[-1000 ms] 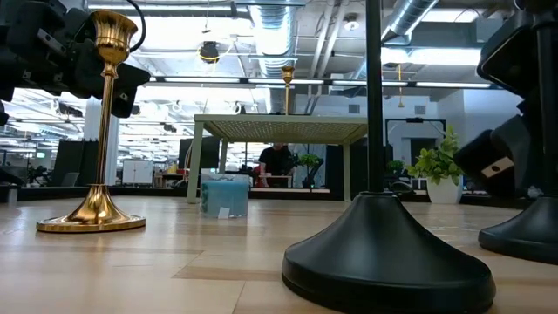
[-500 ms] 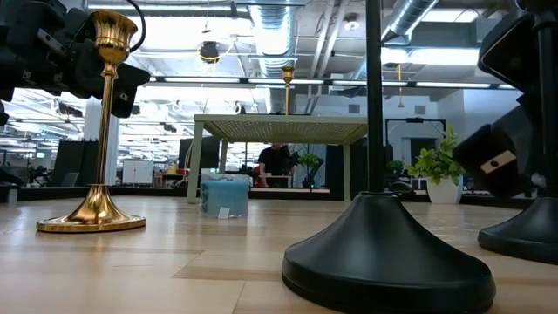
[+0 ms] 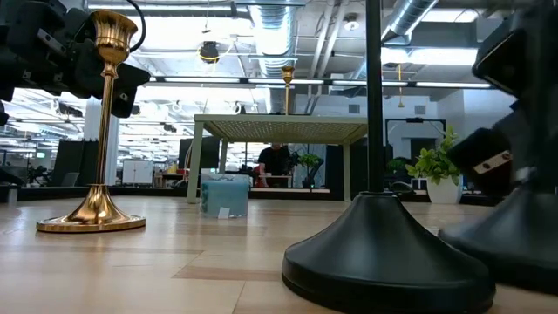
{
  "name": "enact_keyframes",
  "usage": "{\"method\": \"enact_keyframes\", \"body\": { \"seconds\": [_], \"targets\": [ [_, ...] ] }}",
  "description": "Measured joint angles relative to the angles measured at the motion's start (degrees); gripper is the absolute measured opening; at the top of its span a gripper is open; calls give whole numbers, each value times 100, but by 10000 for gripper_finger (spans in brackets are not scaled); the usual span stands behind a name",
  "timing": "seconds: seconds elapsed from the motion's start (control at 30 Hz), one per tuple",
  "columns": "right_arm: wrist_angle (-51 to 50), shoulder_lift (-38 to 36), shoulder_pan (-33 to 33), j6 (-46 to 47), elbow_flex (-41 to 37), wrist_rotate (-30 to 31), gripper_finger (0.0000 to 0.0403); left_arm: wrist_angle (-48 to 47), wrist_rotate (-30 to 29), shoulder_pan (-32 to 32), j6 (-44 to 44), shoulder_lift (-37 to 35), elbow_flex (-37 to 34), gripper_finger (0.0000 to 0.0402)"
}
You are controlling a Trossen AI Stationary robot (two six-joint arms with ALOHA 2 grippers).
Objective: Pick & Place candle stick holders
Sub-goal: Put the right black candle holder on the shelf
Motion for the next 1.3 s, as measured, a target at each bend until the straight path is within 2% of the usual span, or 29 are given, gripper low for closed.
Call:
{"method": "enact_keyframes", "body": {
  "seconds": [0.13,0.27,0.57,0.7,0.9,1.03,1.13,1.3],
  "targets": [
    [-16,0,-52,85,-2,-101,3,0,0,2,0,0,-1,8],
    [34,0,-52,125,-2,-466,6,0,0,2,0,0,0,8],
    [31,0,-191,91,299,-314,15,0,0,0,0,0,0,8],
    [-76,0,-236,182,423,-332,55,0,0,0,0,0,0,8],
    [-427,0,-236,287,628,-771,137,0,0,0,0,0,0,8],
    [-623,0,-236,241,811,-768,178,0,0,0,0,0,0,8],
    [-741,0,-238,224,986,-654,192,0,-1,1,2,0,0,8],
    [-1040,0,-203,191,1230,-433,192,0,-2,0,22,0,0,8]
  ]
}}
